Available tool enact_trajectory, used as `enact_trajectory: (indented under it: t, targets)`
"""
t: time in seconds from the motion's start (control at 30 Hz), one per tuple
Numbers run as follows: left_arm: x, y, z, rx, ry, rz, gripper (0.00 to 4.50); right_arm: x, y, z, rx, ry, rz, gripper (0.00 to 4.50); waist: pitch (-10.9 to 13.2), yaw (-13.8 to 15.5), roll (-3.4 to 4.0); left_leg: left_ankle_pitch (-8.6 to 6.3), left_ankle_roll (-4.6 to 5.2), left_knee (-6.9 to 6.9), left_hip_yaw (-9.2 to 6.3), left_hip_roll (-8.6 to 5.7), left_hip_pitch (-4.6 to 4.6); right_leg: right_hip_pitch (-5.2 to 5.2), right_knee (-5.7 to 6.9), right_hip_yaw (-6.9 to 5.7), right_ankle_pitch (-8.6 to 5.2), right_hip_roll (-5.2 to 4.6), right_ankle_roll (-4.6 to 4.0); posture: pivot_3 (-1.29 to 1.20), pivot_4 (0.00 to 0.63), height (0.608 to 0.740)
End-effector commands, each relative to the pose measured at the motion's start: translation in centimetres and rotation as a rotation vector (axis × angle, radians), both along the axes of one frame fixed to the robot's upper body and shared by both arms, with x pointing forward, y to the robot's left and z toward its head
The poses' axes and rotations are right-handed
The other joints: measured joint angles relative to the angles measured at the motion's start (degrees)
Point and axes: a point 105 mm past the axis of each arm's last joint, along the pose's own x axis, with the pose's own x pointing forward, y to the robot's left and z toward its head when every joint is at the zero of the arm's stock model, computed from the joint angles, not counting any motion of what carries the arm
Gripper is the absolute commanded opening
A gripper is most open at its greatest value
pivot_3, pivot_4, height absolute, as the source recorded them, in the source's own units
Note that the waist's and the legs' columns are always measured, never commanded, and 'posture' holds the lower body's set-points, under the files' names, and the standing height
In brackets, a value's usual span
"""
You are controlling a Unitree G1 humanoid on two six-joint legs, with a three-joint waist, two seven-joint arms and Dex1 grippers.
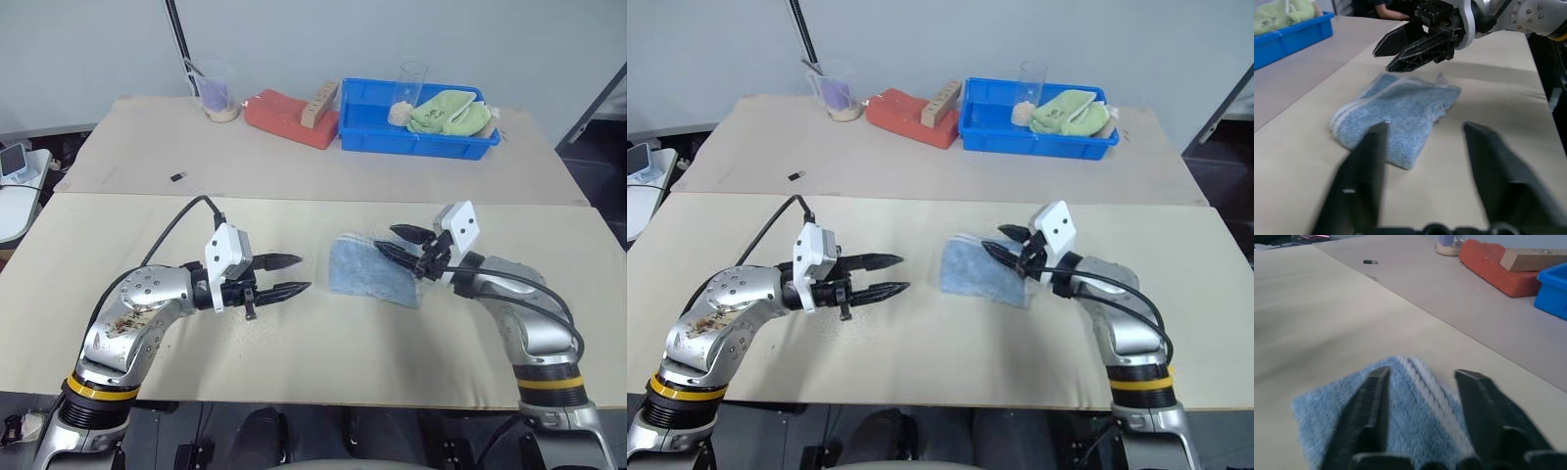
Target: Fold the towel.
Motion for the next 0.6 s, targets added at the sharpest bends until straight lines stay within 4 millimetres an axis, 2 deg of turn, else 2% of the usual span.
enact_trajectory:
  t: [0.03,0.07,0.13,0.33,0.43,0.6]
  targets:
    - [0.3,-0.4,0.5,-0.015,-0.027,-0.018,0.28,-0.4,-0.3,1.5,0.005,-0.056,-0.008,0.89,0.0,0.0,0.0,0.0,0.0,0.0,0.0,-0.01,0.0,0.0,0.0,0.0,0.0,0.0,0.0,0.0,0.15,0.717]
    - [0.4,-0.6,0.3,-0.01,-0.029,-0.021,0.0,-0.4,-0.4,1.5,0.006,-0.057,-0.016,0.51,0.0,0.0,0.0,0.0,0.0,0.0,0.0,-0.03,0.0,0.0,0.0,0.0,0.0,0.0,0.0,0.0,0.15,0.717]
    - [0.7,-0.9,0.0,-0.001,-0.034,-0.023,0.0,-0.4,-0.4,1.4,0.007,-0.057,-0.025,0.06,0.0,-0.01,0.0,0.0,0.0,0.0,0.0,-0.03,0.0,0.0,0.0,0.0,0.0,0.01,0.0,0.0,0.15,0.717]
    - [3.7,-4.9,-2.5,0.032,-0.077,0.014,0.0,-0.3,1.0,-0.6,-0.021,-0.02,-0.035,0.06,-0.01,0.48,0.0,0.0,0.0,0.06,0.0,-0.11,-0.04,0.07,-0.05,0.0,0.01,-0.01,0.01,0.0,0.15,0.717]
    - [5.1,-6.7,-3.0,0.024,-0.102,0.04,0.0,-0.1,1.3,-1.6,-0.035,0.001,-0.045,0.06,-0.01,0.41,0.0,0.0,0.01,0.14,-0.02,-0.13,-0.12,0.05,-0.05,0.02,0.02,0.0,0.03,0.0,0.15,0.717]
    - [7.2,-8.7,-5.0,0.047,-0.078,0.096,0.0,0.9,0.7,-4.0,-0.08,0.048,-0.122,0.06,-0.01,0.29,-0.01,-0.01,0.01,0.17,-0.04,-0.13,-0.13,0.06,-0.07,0.02,0.03,-0.01,0.05,0.0,0.15,0.717]
